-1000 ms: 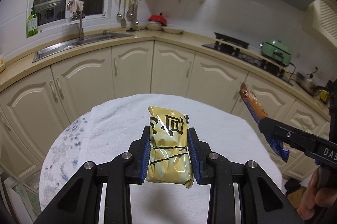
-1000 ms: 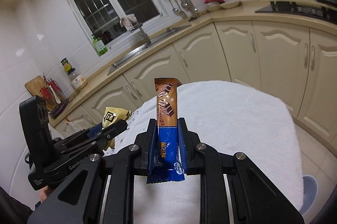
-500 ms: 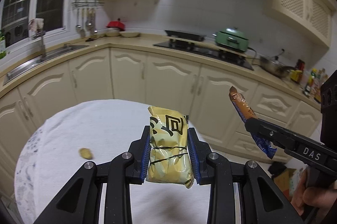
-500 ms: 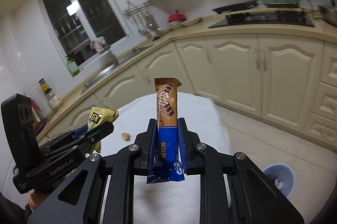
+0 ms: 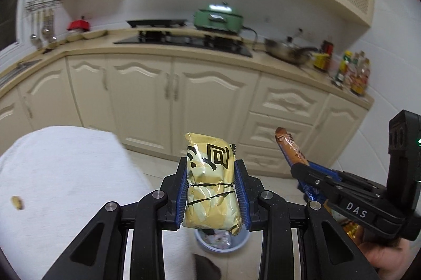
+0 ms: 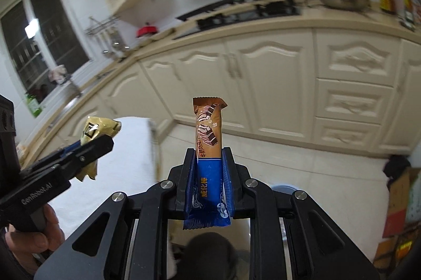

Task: Collect trash
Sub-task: 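Lift the yellow wrapper and chocolate bar and carry both toward the blue bin, then open both grippers over the blue bin to drop the trash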

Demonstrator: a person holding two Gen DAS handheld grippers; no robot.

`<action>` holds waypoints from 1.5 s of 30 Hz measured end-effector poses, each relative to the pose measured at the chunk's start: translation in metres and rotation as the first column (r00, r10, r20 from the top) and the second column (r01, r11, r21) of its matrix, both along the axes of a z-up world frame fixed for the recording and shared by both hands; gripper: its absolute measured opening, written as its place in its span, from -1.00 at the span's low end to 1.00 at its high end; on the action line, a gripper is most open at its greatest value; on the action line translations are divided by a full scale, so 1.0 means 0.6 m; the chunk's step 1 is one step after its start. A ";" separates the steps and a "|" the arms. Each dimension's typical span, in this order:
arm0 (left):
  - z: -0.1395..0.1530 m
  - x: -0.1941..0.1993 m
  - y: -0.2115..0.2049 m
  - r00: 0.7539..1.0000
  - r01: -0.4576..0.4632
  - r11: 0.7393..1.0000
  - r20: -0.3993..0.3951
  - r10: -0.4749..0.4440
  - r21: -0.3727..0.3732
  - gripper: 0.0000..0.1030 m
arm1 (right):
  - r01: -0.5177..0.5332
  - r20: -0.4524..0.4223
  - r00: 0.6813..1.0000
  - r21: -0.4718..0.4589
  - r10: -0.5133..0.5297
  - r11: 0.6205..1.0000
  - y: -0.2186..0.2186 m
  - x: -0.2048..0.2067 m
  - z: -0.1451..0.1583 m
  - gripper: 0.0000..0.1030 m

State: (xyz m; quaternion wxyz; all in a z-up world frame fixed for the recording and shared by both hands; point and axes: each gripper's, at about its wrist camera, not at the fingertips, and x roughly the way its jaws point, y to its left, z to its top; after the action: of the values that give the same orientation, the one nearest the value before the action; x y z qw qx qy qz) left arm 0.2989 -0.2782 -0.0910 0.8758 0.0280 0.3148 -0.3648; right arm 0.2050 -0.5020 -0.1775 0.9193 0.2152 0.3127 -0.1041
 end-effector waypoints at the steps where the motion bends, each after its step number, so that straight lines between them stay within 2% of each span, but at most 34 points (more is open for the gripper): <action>1: -0.005 0.005 -0.014 1.000 0.015 1.000 -0.010 -0.015 0.006 -0.44 | 0.016 -0.012 1.000 0.008 -0.016 1.000 -0.014 -0.005 -0.011 -0.63; 7: -0.035 0.057 -0.092 0.995 0.061 0.996 -0.081 -0.056 0.066 -0.44 | 0.075 -0.071 0.995 0.035 -0.072 0.997 -0.076 -0.018 -0.065 -0.63; 13: -0.078 0.121 -0.211 0.985 0.103 0.984 -0.155 -0.080 0.145 -0.43 | 0.109 -0.133 0.986 0.077 -0.098 0.991 -0.122 -0.019 -0.127 -0.63; 19: -0.130 0.182 -0.311 0.971 0.135 0.972 -0.223 -0.091 0.191 -0.43 | 0.129 -0.177 0.978 0.119 -0.106 0.985 -0.156 -0.012 -0.177 -0.63; 27: -0.198 0.260 -0.404 0.945 0.167 0.959 -0.314 -0.090 0.229 -0.42 | 0.137 -0.229 0.969 0.174 -0.096 0.975 -0.191 0.014 -0.235 -0.62; 29: -0.211 0.278 -0.422 0.938 0.185 0.953 -0.332 -0.099 0.238 -0.27 | 0.139 -0.238 0.967 0.191 -0.091 0.972 -0.200 0.022 -0.251 -0.56; 31: -0.222 0.294 -0.439 0.938 0.172 0.946 -0.339 -0.072 0.276 0.40 | 0.146 -0.256 0.963 0.212 -0.090 0.966 -0.208 0.029 -0.267 -0.55; 33: -0.220 0.304 -0.448 0.951 0.137 0.947 -0.307 -0.043 0.291 0.76 | 0.166 -0.251 0.963 0.259 -0.100 0.952 -0.221 0.029 -0.282 -0.37; 35: -0.214 0.307 -0.455 0.958 0.125 0.951 -0.284 -0.042 0.281 0.87 | 0.193 -0.254 0.959 0.274 -0.123 0.942 -0.227 0.025 -0.288 0.40; 37: -0.209 0.309 -0.460 0.963 0.108 0.952 -0.266 -0.030 0.286 0.94 | 0.219 -0.247 0.958 0.285 -0.149 0.933 -0.228 0.017 -0.288 0.75; 40: -0.203 0.307 -0.461 0.966 0.096 0.956 -0.258 -0.022 0.277 0.94 | 0.251 -0.245 0.952 0.287 -0.183 0.924 -0.226 0.007 -0.281 1.00; 45: -0.173 0.277 -0.441 0.976 0.083 0.969 -0.217 -0.032 0.231 0.95 | 0.269 -0.239 0.949 0.283 -0.204 0.921 -0.215 0.000 -0.260 1.00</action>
State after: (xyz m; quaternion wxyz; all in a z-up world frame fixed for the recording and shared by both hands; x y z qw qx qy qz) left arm 0.4652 -0.5426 -0.1945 0.8167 0.1035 0.4467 -0.3504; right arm 0.2052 -0.6308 -0.3334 0.8171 0.3820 0.3898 -0.1858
